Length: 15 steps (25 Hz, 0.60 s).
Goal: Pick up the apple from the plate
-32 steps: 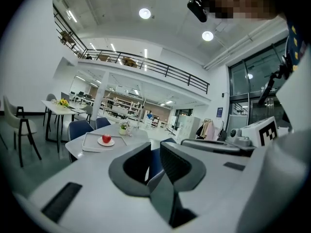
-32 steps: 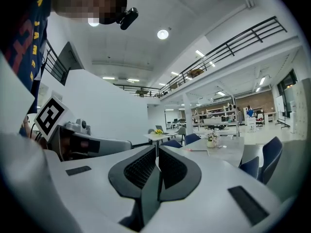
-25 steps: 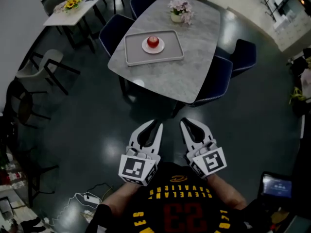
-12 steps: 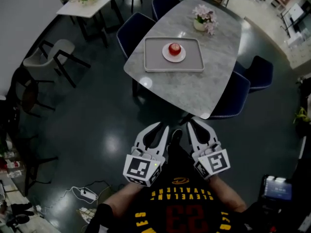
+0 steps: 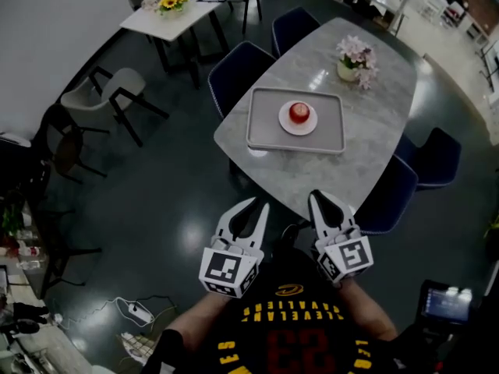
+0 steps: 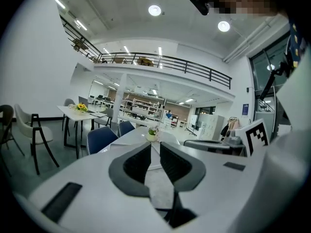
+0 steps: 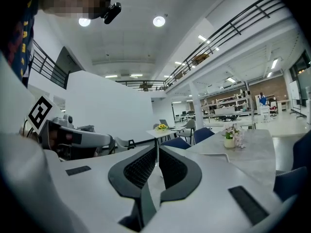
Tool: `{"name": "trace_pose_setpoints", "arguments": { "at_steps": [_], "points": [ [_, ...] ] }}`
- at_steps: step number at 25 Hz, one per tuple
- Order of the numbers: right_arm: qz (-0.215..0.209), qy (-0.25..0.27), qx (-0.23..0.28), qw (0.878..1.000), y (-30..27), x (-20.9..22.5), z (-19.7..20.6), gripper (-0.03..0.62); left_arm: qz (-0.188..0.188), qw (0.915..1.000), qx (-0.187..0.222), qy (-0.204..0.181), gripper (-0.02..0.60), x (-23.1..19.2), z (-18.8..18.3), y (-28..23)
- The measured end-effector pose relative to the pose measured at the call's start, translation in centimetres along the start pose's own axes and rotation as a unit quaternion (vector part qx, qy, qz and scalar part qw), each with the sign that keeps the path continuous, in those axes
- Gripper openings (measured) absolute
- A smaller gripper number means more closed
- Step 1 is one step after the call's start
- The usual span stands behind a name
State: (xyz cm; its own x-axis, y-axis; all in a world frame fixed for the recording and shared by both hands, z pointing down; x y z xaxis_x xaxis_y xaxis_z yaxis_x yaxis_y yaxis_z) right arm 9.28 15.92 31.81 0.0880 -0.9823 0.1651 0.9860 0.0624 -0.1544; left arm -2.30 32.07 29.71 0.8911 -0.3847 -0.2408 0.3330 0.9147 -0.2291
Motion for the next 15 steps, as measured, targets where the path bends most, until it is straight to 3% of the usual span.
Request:
{"name": "trace_pose_setpoints", "arguments": {
  "at_steps": [7,10,15],
  "points": [
    [-0.007,-0.009,-0.001,1.0,-1.8,7.4,-1.5,0.009,-0.007,0.9999,-0.008,-0.008,0.06,2.2,-1.6,-6.8],
    [-0.016,-0.018,-0.009,1.0,-2.5,9.4,-1.4,0.009,-0.013,0.9997,-0.004,-0.022,0.06,2.5,-1.6,-8.6],
    [-0.024,-0.028,-0.027,0.999,-4.1,12.0,-1.0,0.009,-0.02,0.9996,-0.011,-0.013,0.06,2.4,-1.6,-11.2]
  ]
}}
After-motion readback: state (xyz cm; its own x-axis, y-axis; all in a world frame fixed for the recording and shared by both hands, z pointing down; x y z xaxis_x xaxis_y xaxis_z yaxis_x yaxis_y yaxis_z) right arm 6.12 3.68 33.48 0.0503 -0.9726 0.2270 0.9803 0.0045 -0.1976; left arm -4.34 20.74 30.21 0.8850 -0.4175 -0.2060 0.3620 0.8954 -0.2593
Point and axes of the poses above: the fingertips, and each gripper's own axes: y backward along the fingers, x to its right, z out of its underside, the point moved 8 cm from there along y, backward along the fingers, and after that the axes turned 4 degrees about -z, right-handed, at the moved point
